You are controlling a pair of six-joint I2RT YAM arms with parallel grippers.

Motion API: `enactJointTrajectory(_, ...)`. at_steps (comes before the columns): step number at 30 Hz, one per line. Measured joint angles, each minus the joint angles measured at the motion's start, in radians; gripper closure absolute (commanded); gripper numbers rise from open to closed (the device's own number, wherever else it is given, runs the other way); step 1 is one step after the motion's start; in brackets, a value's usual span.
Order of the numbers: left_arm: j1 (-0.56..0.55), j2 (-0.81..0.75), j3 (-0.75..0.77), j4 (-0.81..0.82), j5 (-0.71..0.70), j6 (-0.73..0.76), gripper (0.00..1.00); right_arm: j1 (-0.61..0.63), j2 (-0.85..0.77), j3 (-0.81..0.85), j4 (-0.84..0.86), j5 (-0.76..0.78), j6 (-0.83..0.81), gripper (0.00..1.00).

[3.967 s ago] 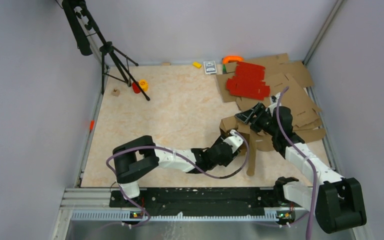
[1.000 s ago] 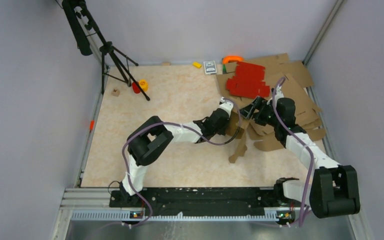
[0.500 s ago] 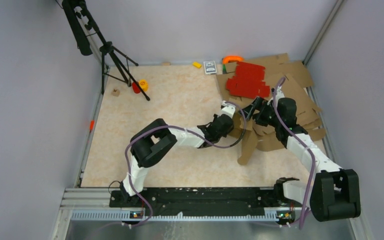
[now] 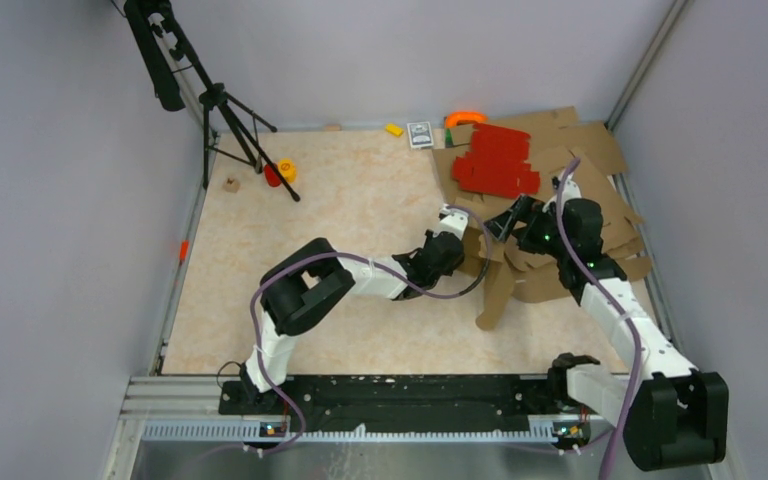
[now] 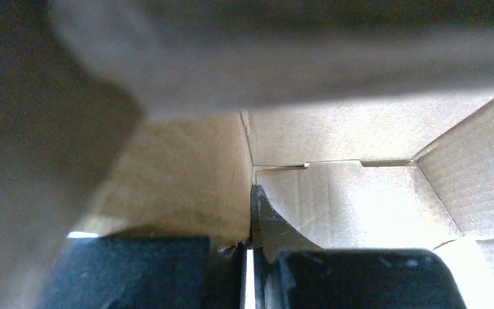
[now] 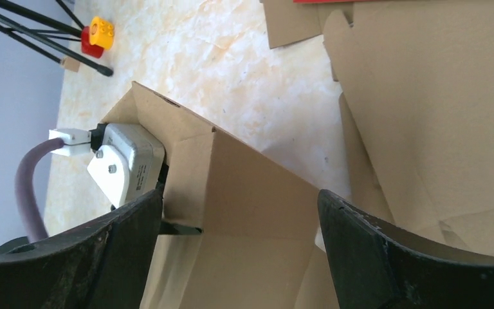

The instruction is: Fold the paper box

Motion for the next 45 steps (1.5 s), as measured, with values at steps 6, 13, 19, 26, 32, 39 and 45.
enactJointTrajectory(6,0.000,0.000,-0.001,0.001,0.000,-0.005,1.00,0.000,-0.082,0.089,-0.161,0.080,-0.055,0.29)
enactJointTrajectory(13,0.000,0.000,-0.005,0.006,-0.005,-0.022,1.00,0.000,-0.215,0.169,-0.300,0.100,-0.077,0.23)
enactJointTrajectory(19,0.000,-0.005,-0.012,0.011,-0.004,-0.046,1.00,0.000,-0.282,0.135,-0.408,0.055,-0.092,0.20)
enactJointTrajectory(26,0.003,-0.005,0.000,-0.021,-0.010,-0.114,1.00,0.000,-0.565,-0.021,-0.532,0.076,-0.026,0.27)
enactJointTrajectory(32,0.022,-0.011,0.008,-0.056,0.019,-0.200,1.00,0.000,-0.605,-0.095,-0.502,0.131,0.089,0.27)
enactJointTrajectory(39,0.076,-0.046,-0.015,-0.087,0.088,-0.257,1.00,0.000,-0.589,-0.238,-0.476,0.197,0.190,0.27)
enactJointTrajectory(45,0.121,-0.063,-0.019,-0.115,0.156,-0.290,1.00,0.000,-0.638,-0.276,-0.439,0.298,0.242,0.32)
